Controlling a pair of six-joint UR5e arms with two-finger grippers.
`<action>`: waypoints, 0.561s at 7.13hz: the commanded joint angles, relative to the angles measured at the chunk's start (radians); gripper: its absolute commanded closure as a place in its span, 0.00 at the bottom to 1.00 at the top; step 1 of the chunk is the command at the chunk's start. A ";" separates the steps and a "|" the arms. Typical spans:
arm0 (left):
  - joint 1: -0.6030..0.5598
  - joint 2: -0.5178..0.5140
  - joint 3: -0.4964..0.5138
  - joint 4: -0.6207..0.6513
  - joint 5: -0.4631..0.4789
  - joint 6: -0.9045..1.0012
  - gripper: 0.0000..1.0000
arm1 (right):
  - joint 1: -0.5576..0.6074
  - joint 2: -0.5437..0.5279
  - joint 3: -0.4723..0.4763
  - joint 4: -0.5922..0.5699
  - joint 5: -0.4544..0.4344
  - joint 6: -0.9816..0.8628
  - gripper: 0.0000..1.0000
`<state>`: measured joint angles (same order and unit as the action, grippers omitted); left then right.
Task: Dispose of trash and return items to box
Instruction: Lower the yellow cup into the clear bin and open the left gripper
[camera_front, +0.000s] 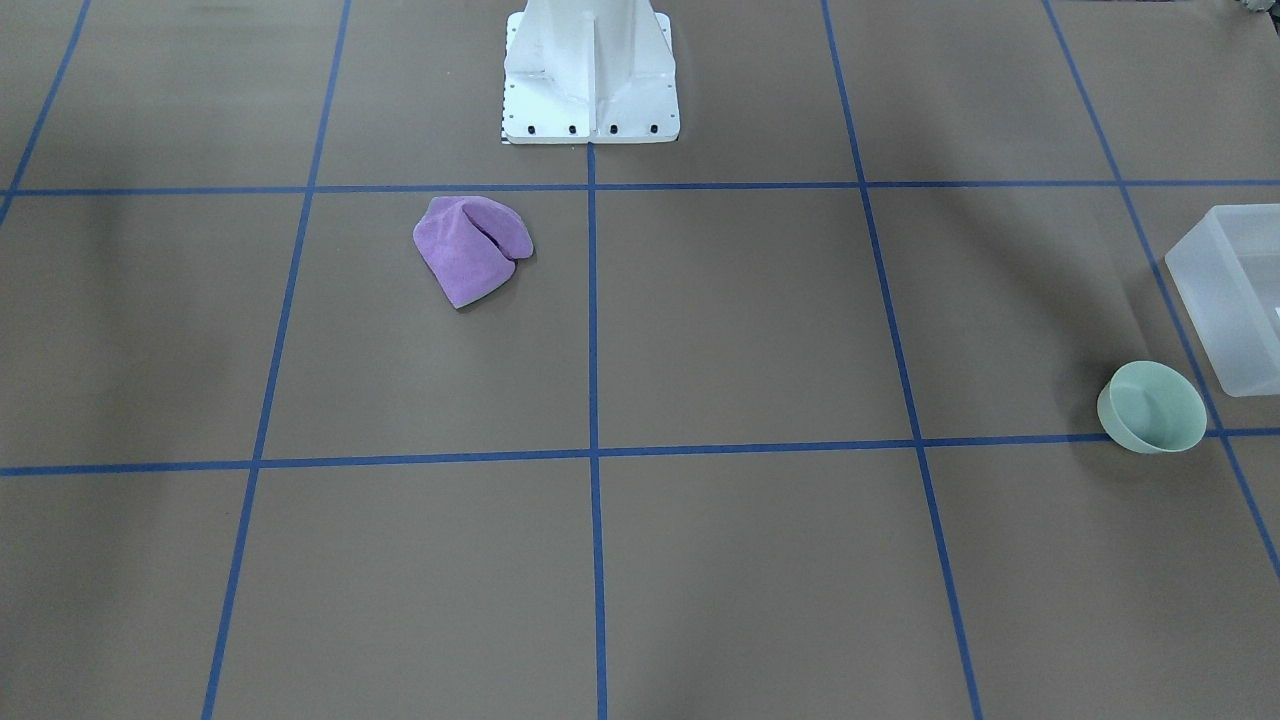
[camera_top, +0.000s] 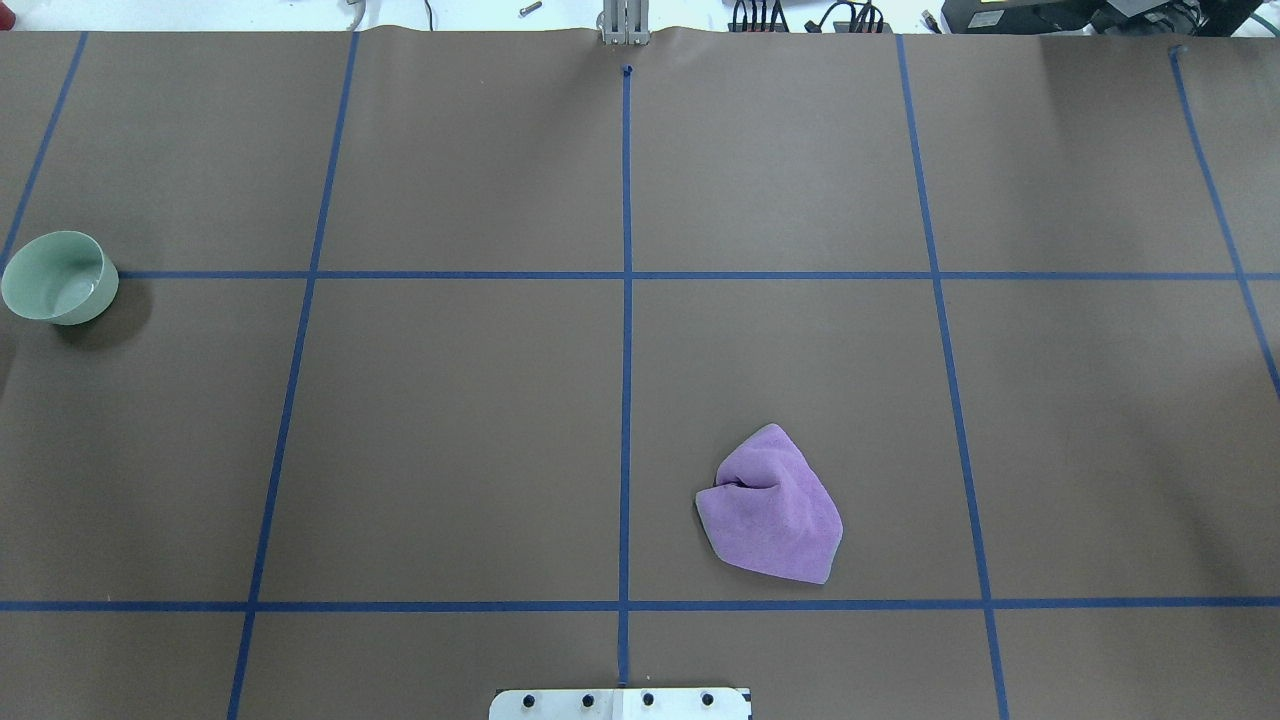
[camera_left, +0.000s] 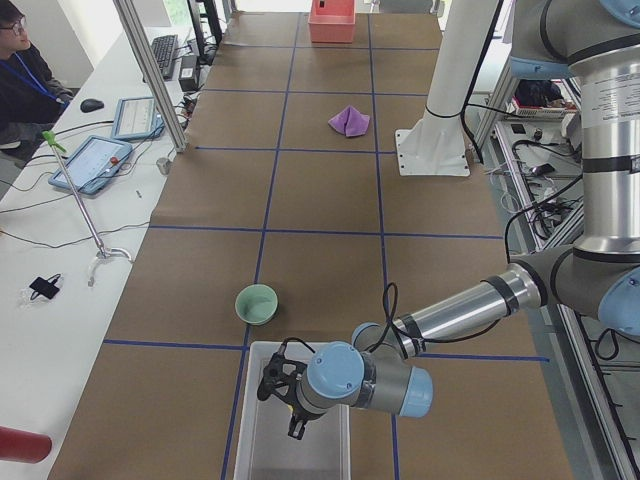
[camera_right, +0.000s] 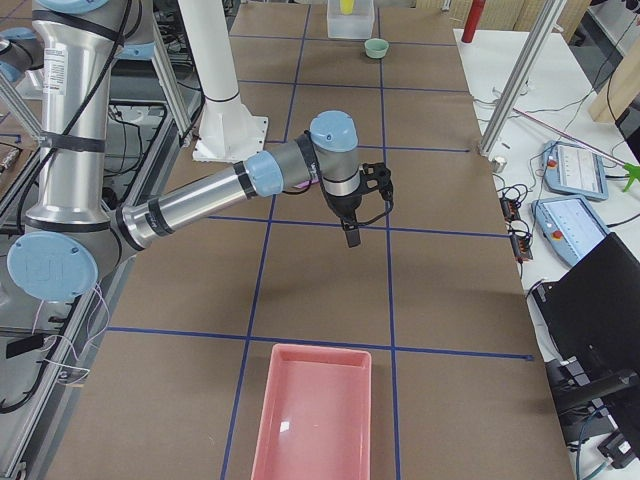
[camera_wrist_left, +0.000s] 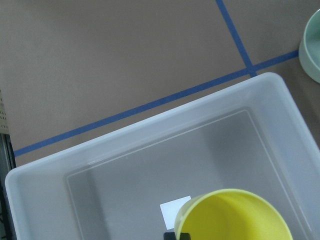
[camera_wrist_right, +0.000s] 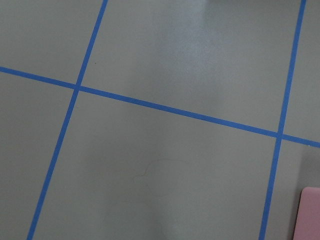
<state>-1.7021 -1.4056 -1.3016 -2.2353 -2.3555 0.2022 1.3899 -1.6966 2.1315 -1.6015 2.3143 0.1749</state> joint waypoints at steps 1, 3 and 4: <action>0.002 -0.006 0.071 -0.047 -0.022 0.005 1.00 | 0.000 0.000 0.001 0.000 -0.001 0.000 0.00; 0.002 -0.097 0.224 -0.046 -0.027 0.156 1.00 | -0.002 0.000 -0.001 0.000 -0.012 -0.002 0.00; 0.002 -0.146 0.290 -0.046 -0.025 0.170 1.00 | -0.003 0.000 0.001 0.000 -0.013 -0.002 0.00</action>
<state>-1.6997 -1.4920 -1.0971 -2.2807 -2.3805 0.3319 1.3882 -1.6966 2.1312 -1.6015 2.3054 0.1735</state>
